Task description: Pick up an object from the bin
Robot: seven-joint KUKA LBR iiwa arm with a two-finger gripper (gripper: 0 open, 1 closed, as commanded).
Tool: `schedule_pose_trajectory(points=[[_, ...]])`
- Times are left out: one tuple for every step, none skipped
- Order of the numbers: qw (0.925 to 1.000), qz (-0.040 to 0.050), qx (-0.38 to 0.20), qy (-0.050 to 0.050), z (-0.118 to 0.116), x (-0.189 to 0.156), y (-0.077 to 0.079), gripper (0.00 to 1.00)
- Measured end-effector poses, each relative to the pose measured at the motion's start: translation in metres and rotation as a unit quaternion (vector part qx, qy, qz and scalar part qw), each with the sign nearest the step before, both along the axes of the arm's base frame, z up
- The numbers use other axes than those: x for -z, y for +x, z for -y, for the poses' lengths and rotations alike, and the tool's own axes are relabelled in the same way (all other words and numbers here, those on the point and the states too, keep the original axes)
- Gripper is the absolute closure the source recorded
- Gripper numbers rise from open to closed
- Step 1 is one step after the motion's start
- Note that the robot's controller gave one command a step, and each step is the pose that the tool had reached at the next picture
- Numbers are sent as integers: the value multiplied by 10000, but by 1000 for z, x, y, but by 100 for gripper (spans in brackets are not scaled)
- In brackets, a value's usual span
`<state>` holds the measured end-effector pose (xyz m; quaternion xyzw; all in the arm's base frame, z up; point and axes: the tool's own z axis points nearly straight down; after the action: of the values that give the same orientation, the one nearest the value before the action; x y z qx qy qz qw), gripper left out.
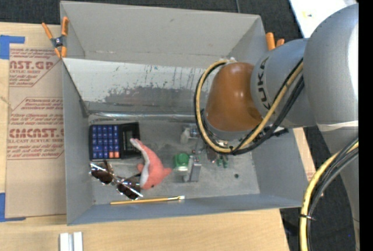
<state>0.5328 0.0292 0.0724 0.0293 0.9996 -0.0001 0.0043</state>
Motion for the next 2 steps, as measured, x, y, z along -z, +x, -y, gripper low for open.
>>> schedule_pose_trajectory(points=[[9999, -6, -140, -2, 1, 2, -17, 0], [9997, 18, -223, -2, -1, 2, -34, 100]])
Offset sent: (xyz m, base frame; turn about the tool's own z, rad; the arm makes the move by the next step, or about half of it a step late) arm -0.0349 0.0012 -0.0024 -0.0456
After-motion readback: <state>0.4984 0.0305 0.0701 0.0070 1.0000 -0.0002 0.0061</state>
